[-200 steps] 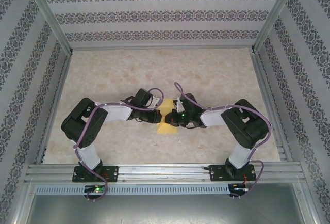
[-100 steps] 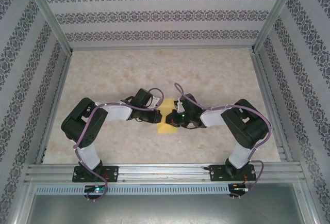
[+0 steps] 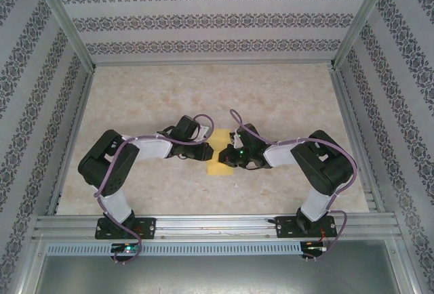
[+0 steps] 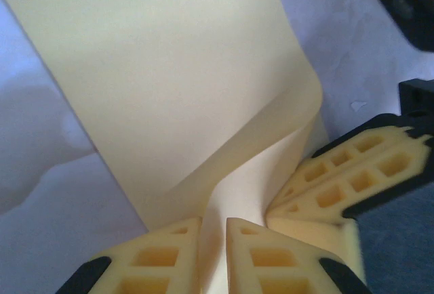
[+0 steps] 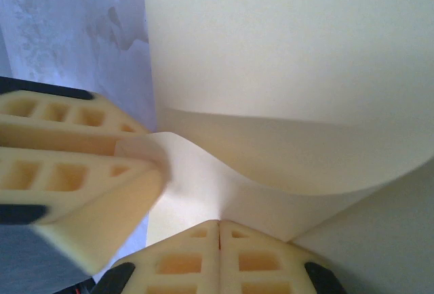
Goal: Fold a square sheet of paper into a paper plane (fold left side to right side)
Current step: Fold the triangle a second time at the center of the table.
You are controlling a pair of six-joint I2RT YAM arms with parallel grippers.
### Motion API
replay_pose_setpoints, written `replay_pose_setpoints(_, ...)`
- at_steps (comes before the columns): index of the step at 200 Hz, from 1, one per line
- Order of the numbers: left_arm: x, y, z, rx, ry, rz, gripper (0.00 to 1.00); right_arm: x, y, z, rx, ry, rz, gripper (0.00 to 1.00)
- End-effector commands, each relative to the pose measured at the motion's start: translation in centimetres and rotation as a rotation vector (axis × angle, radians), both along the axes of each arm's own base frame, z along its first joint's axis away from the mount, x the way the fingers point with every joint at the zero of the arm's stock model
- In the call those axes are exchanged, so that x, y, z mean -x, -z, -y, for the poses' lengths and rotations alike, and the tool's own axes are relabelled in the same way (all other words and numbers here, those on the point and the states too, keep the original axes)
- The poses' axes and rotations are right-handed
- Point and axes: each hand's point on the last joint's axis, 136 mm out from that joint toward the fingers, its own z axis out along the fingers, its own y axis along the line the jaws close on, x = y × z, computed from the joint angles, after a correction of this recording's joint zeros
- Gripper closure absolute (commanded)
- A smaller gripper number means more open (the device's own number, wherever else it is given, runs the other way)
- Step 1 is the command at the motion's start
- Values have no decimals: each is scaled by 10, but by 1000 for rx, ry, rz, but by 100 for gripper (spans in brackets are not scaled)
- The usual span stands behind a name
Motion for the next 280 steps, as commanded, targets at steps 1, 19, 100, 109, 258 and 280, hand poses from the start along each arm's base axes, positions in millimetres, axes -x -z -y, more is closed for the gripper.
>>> replay_pose_setpoints(1,-10,-28,-17,-13,-65,57,80,19,29,17,107,10,-66,100)
replay_pose_setpoints(19,-4,-44,-24,-20,-72,78,80,18,28,17,103,10,-62,100)
replay_pose_setpoints(100,65,-68,7,188,15,-76,86,19,26,15,95,6,-59,100)
replay_pose_setpoints(109,68,-68,14,209,26,-93,86,19,27,16,97,7,-60,100)
replay_pose_setpoints(258,57,-6,23,72,28,-122,91,23,33,16,107,-6,-75,100)
replay_pose_setpoints(280,55,-2,20,51,18,-112,92,22,33,16,109,-8,-75,100)
